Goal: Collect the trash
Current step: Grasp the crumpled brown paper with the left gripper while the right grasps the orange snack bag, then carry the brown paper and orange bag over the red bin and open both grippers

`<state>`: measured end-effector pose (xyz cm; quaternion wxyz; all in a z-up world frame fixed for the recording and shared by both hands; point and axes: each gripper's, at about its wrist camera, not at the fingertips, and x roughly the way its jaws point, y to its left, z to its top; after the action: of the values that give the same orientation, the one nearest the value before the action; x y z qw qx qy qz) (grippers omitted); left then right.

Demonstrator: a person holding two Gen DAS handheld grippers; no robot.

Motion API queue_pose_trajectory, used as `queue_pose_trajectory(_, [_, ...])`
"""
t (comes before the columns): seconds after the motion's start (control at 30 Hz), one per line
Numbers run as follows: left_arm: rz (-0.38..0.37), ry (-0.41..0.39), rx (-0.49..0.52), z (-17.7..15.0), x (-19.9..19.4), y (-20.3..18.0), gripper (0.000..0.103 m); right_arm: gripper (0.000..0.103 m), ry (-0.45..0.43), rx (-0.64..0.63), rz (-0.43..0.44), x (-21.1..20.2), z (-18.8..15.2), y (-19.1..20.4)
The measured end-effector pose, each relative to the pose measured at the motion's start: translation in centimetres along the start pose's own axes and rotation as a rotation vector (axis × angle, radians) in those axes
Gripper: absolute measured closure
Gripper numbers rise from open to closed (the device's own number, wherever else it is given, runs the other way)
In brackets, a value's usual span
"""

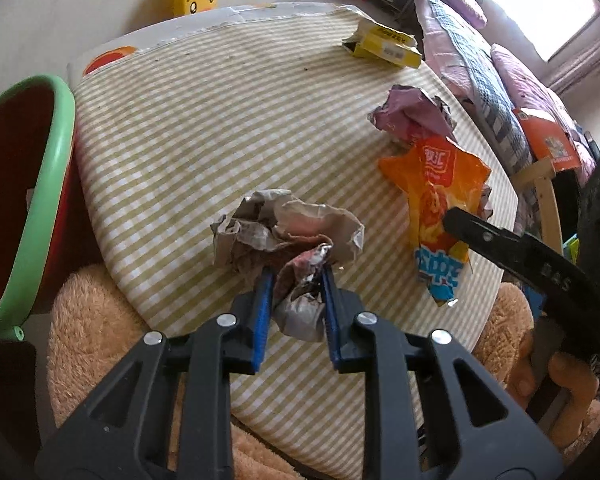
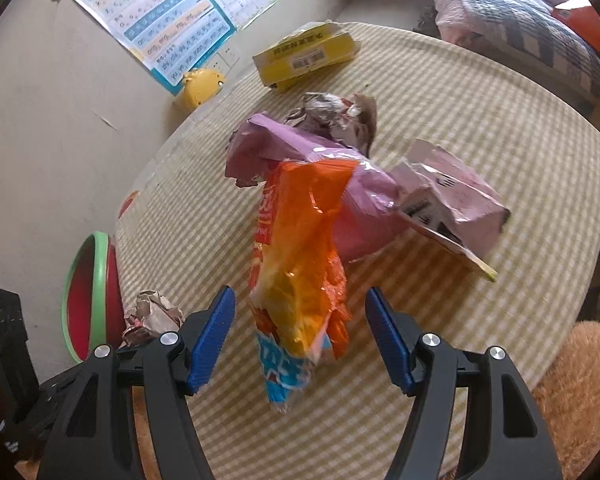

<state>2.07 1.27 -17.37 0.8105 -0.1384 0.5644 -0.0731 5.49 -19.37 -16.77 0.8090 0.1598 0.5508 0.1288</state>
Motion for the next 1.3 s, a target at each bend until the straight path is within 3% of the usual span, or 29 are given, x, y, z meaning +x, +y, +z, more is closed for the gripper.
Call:
queue_pose_trajectory(0.2, [0.013, 0.016, 0.016, -0.3, 0.6, -0.2, 0.080, 0.039, 0.022, -0.020, -0.001, 0.9, -0.5, -0.1])
queue_pose_trajectory(0.3, [0.019, 0.019, 0.020, -0.3, 0.7, -0.4, 0.080, 0.051, 0.025, -0.026, 0.009, 0.8, -0.8, -0.2])
queue_pose_trajectory(0.4, [0.026, 0.027, 0.030, -0.4, 1.0, -0.7, 0.079, 0.055, 0.026, -0.046, 0.019, 0.5, -1.1, -0.1])
queue_pose_trajectory(0.63, [0.030, 0.044, 0.038, -0.5, 1.6, -1.0, 0.058, 0.055, 0.023, -0.052, 0.041, -0.4, -1.8, 0.0])
queue_pose_trajectory(0.7, [0.031, 0.049, 0.038, -0.6, 1.8, -0.9, 0.058, 0.055, 0.017, -0.050, 0.045, -0.7, -1.7, 0.0])
queue_pose_trajectory(0.77, [0.033, 0.044, 0.038, -0.6, 1.6, -0.9, 0.075, 0.055, 0.008, -0.051, 0.047, -1.1, -1.7, 0.2])
queue_pose_trajectory(0.87, [0.025, 0.025, 0.031, -0.5, 1.1, -0.8, 0.079, 0.055, -0.006, -0.056, 0.049, -1.8, -1.7, 0.5])
queue_pose_trajectory(1.3, [0.026, -0.093, -0.017, 0.4, -2.5, 0.5, 0.080, 0.055, -0.061, -0.131, 0.076, -4.4, -1.5, 3.5])
